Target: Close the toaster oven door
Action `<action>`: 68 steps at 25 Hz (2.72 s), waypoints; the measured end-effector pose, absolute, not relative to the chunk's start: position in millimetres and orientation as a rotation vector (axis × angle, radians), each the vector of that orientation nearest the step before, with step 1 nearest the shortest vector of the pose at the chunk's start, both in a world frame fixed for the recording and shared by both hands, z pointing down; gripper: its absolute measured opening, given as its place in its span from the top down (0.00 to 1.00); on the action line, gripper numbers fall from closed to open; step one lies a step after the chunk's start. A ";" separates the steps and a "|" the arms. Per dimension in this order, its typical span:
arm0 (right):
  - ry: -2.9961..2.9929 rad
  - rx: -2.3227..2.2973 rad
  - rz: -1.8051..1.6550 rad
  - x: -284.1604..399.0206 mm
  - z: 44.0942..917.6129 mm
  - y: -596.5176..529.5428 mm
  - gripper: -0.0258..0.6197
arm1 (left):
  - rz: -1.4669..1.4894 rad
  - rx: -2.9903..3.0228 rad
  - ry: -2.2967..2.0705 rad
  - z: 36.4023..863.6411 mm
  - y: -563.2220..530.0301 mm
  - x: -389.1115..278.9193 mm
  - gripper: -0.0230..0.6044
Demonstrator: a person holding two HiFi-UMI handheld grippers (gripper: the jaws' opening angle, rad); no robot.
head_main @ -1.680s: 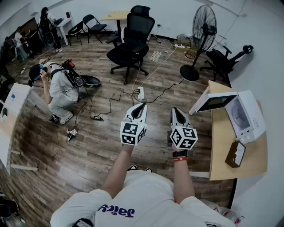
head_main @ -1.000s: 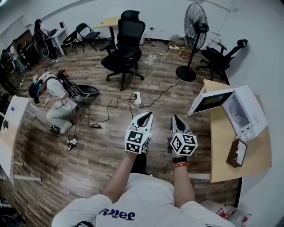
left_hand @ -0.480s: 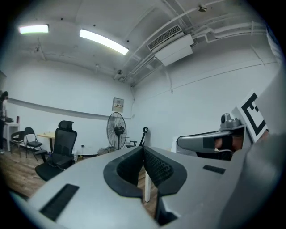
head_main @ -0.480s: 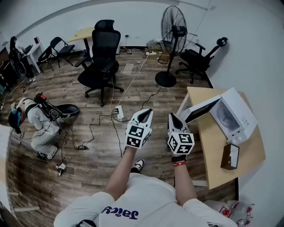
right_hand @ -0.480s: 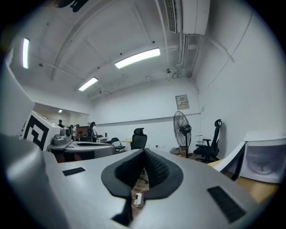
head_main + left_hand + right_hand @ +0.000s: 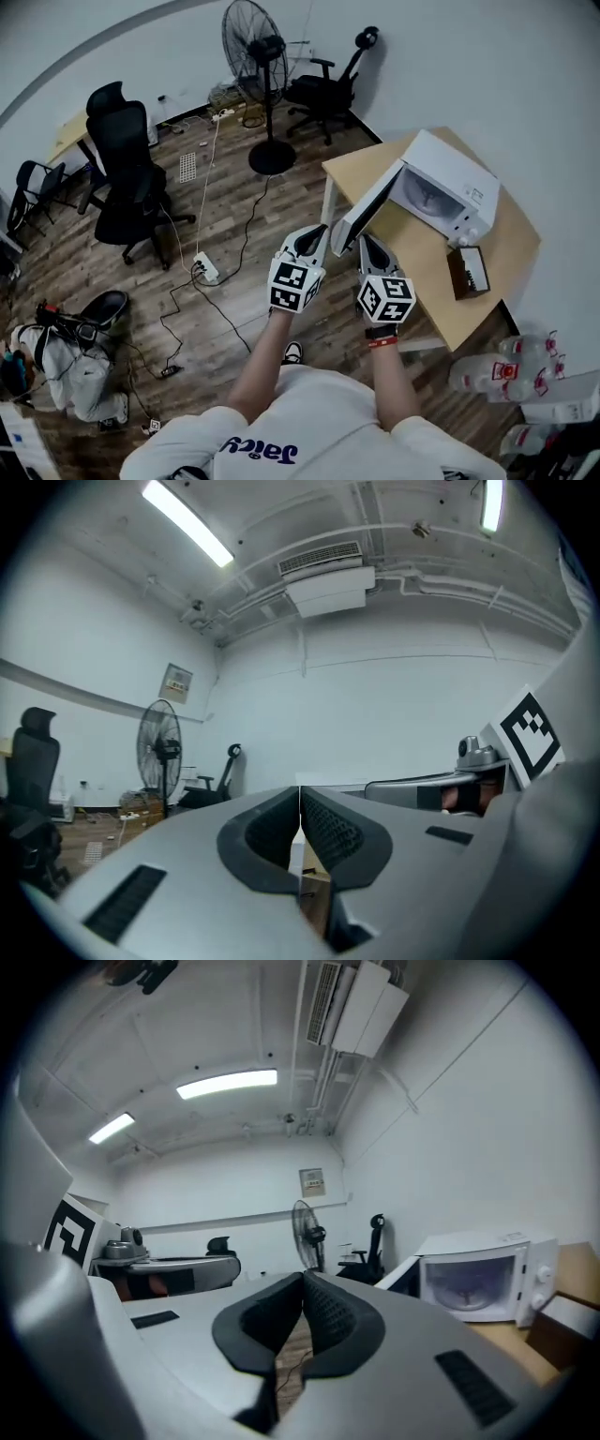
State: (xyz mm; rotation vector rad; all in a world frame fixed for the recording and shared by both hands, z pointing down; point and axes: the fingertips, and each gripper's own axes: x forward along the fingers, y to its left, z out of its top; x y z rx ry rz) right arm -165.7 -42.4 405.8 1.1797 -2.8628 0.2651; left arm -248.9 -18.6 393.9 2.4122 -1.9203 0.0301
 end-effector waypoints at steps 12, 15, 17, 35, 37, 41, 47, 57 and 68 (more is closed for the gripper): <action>-2.541 1.811 0.368 16.1 422.9 -63.2 0.94 | 0.085 2.761 -1.327 403.5 -79.9 -74.3 0.93; -2.505 1.869 0.369 35.4 423.4 -61.2 0.94 | 0.098 2.785 -1.248 412.6 -75.3 -51.2 0.93; -2.498 1.892 0.376 40.6 424.9 -61.6 0.94 | 0.104 2.800 -1.213 417.2 -73.7 -44.9 0.93; -2.597 1.673 0.463 -35.2 461.3 -129.0 0.94 | 0.227 2.776 -1.172 474.8 -107.7 -149.7 0.82; -2.605 1.661 0.476 -41.9 464.1 -135.7 0.94 | 0.255 2.778 -1.153 482.5 -111.0 -163.4 0.82; -2.605 1.635 0.494 -56.4 472.2 -141.0 0.94 | 0.285 2.788 -1.111 496.5 -117.1 -190.8 0.79; -2.571 1.623 0.510 -62.9 488.5 -143.6 0.94 | 0.345 2.810 -1.039 522.7 -131.7 -217.8 0.75; -2.560 1.562 0.506 -84.4 502.5 -145.5 0.94 | 0.407 2.842 -0.916 557.6 -163.1 -231.3 0.63; -2.587 1.506 0.525 -71.8 513.9 -159.1 0.94 | 0.506 2.888 -0.721 565.1 -187.9 -220.4 0.59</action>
